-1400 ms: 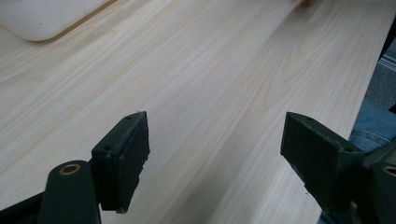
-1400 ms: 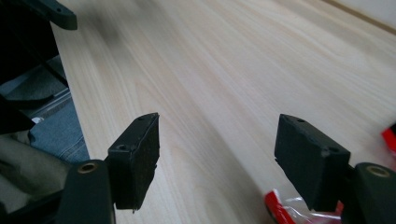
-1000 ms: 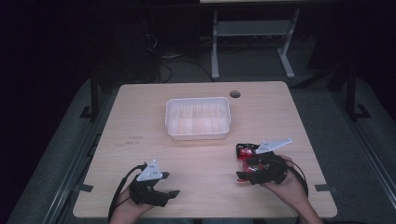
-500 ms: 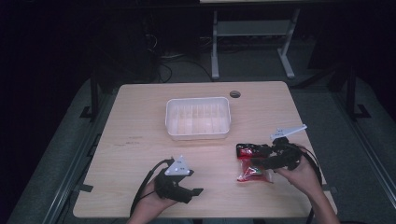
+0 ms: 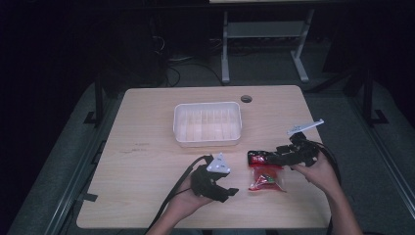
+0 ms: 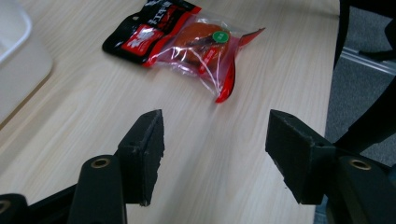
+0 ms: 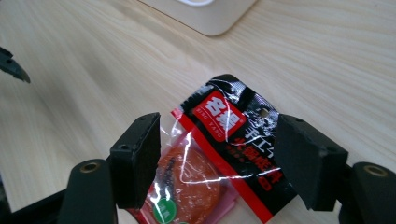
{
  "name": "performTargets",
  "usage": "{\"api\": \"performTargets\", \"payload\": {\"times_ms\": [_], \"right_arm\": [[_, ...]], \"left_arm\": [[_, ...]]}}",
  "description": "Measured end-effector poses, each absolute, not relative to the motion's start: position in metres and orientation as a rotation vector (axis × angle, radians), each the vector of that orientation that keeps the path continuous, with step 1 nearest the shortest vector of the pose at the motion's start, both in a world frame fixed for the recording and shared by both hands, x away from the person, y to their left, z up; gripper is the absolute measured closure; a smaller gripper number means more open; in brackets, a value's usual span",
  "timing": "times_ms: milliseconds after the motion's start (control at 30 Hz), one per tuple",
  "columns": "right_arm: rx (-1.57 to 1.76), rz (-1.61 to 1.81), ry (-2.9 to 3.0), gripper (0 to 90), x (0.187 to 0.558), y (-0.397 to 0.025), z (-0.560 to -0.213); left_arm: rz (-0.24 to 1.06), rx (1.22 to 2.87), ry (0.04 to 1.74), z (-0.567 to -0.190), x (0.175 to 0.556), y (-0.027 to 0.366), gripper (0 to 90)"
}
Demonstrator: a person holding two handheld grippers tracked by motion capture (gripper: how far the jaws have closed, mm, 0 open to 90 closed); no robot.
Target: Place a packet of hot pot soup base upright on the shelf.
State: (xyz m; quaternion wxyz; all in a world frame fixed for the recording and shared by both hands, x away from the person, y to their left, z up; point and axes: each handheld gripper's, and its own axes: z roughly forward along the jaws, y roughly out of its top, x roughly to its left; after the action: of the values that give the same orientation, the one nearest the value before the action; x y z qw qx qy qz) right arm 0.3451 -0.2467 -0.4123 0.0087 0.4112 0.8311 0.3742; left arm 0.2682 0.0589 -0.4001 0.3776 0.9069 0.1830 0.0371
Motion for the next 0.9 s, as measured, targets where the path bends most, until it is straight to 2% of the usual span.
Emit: {"api": "performTargets", "payload": {"times_ms": [233, 333, 567, 700, 900], "right_arm": [[1.315, 1.144, 2.582, 32.1, 0.346, -0.254, -0.416], [1.353, 1.151, 2.561, 32.3, 0.346, -0.263, -0.417], [1.378, 1.145, 2.544, 32.4, 0.345, -0.272, -0.419], [1.406, 1.136, 2.532, 32.7, 0.346, -0.277, -0.422], [1.452, 1.100, 2.527, 33.0, 0.348, -0.282, -0.427]], "left_arm": [[0.077, 2.353, 0.449, -0.406, 0.280, 0.031, 39.4], [0.068, 2.355, 0.450, -0.409, 0.286, 0.020, 45.4], [0.043, 2.389, 0.462, -0.415, 0.302, -0.013, 48.4], [0.032, 2.419, 0.469, -0.423, 0.307, -0.027, 47.1], [0.045, 2.453, 0.508, -0.434, 0.311, -0.036, 38.5]]}}
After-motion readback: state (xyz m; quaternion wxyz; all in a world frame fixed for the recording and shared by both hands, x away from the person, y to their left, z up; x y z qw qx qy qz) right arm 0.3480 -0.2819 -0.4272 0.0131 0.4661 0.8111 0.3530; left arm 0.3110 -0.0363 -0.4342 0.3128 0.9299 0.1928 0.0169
